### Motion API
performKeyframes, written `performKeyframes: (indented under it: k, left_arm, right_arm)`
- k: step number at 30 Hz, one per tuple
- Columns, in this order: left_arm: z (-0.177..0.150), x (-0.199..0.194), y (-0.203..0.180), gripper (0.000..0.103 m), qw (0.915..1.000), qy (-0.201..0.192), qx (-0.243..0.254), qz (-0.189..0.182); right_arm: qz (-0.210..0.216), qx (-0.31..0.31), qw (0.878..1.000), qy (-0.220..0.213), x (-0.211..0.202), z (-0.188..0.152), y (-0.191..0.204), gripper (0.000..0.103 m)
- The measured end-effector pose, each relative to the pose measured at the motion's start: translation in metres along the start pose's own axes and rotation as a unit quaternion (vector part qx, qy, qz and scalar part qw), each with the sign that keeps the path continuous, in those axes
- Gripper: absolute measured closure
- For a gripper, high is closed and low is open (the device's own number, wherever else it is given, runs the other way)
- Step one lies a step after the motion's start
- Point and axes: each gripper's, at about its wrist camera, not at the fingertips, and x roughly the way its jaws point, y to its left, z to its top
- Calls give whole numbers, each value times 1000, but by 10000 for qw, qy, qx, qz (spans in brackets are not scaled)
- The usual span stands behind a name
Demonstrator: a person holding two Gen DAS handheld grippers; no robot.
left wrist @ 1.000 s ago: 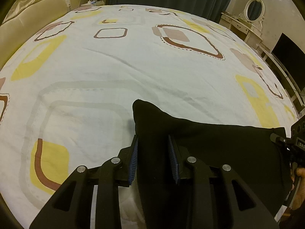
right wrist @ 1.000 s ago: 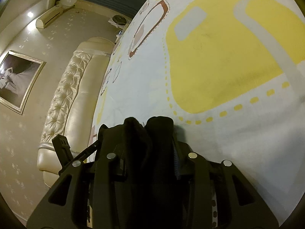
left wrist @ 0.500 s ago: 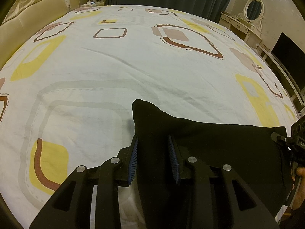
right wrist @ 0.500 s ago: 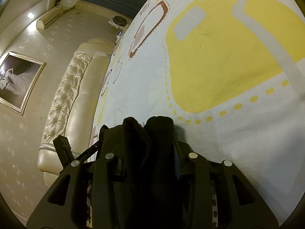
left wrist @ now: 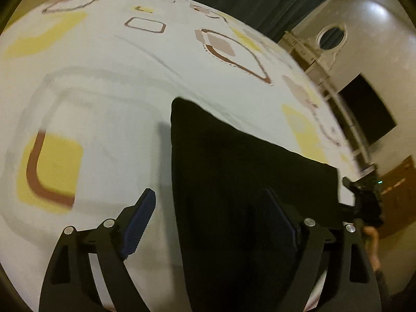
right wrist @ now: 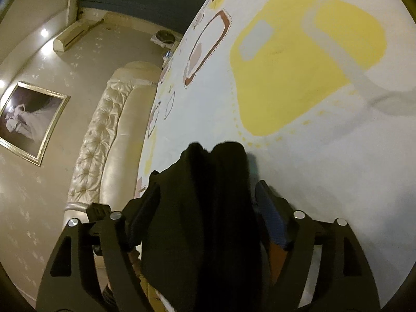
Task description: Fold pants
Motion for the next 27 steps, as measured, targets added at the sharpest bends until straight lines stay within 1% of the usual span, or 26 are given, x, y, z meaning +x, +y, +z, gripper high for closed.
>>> performKeyframes:
  k: [2,6,11,12,13,15,18,22,27]
  left_arm:
    - [-13,-13,5,17,9998,-3,-123,-161]
    - [-38,-30,12,17,9979,111,-425,-485]
    - [-63,-45,13,17,9972,115,-525,-511]
    - [-70,-47,13,17,9969,129,-563,-526]
    - [-75,-49,14,17,9966,128,-609,-547]
    - [-80,-50,17,17,9957,150,-688,-609]
    - [-90,-48,19,17,9928,214,-884,-773]
    - [-96,-40,22,17,9861,341,-1211,-1088]
    - [-99,-36,14,17,9832,382,-1277,-1246]
  right_arm:
    - [-4,9,10000,-52,-14,-7,-1,23]
    - [-58,102,9999,-125,-37,-23,-6,21]
    - [-221,164,9995,-139,-60,-46,-10,19]
    - [-221,164,9995,-139,-60,-46,-10,19]
    - [-206,206,9995,-121,-67,-55,-12,19]
    - [-192,243,9994,-133,-72,-62,-13,19]
    - [-191,240,9995,-114,-75,-70,-13,18]
    - [-170,248,9995,-56,-72,-82,-13,18]
    - [-146,224,9996,21,-61,-90,-9,18]
